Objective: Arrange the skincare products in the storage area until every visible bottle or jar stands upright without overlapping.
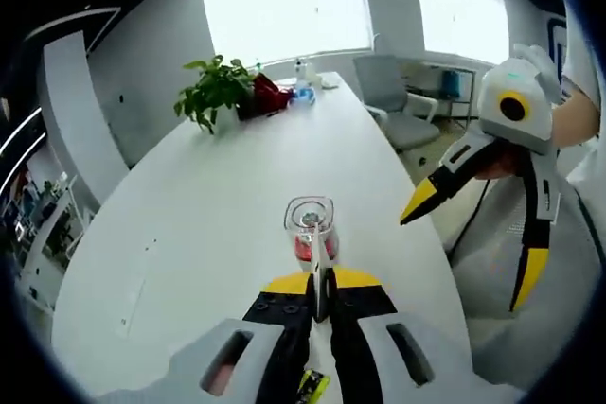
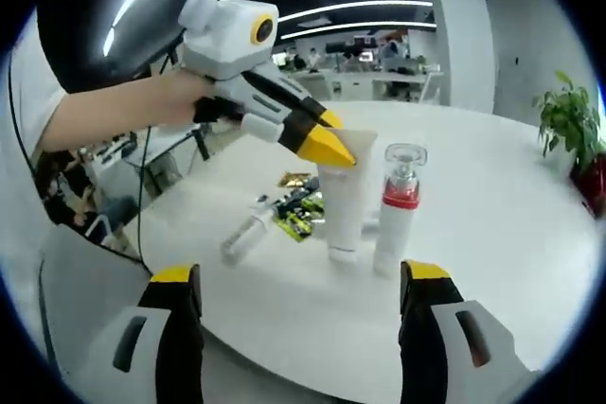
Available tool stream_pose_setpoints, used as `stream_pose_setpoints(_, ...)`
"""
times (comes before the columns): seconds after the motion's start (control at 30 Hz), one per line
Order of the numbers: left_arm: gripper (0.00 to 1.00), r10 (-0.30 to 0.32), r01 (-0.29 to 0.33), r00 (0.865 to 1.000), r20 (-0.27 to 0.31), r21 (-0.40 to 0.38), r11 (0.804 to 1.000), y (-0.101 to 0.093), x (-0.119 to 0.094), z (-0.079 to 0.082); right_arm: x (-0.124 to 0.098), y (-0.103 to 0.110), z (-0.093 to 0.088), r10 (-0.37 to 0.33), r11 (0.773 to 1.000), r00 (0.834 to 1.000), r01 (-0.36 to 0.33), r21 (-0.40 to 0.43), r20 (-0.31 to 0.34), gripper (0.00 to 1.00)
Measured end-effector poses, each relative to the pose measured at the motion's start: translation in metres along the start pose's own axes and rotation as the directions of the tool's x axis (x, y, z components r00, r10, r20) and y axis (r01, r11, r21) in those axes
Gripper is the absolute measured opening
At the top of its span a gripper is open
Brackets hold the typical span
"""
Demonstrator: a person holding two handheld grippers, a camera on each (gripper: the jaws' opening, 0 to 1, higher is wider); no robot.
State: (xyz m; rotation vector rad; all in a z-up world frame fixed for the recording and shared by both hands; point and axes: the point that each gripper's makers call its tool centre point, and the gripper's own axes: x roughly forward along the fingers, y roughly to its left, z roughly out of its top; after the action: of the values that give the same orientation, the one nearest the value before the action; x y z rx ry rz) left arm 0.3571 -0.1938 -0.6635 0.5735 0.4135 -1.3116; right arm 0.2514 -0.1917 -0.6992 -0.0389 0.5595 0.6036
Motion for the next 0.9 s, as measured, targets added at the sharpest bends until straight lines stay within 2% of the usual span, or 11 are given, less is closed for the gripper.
stream_pose_setpoints(0.3,0.11,-0.008,0.009,1.000,0.020,-0.007,1.000,0.007,0.005,0.005,-0.001,0.000,0.000,-0.001,1.000,1.000,0.001,0.007,0.004,0.86)
stream_pose_setpoints(0.63,0.12,-0.006,0.007,0.997,0.083,-0.012,1.000,0.015,0.005,0.002,0.000,0.003,-0.002,0.006,1.000,1.000,-0.006,0.004,-0.003,0.86)
stream_pose_setpoints(0.9,0.14,-0.023,0.023,0.997,0.076,-0.003,1.000,0.014,0.006,-0.002,0.000,0.003,-0.002,0.008,1.000,1.000,-0.008,0.006,-0.005,0.86)
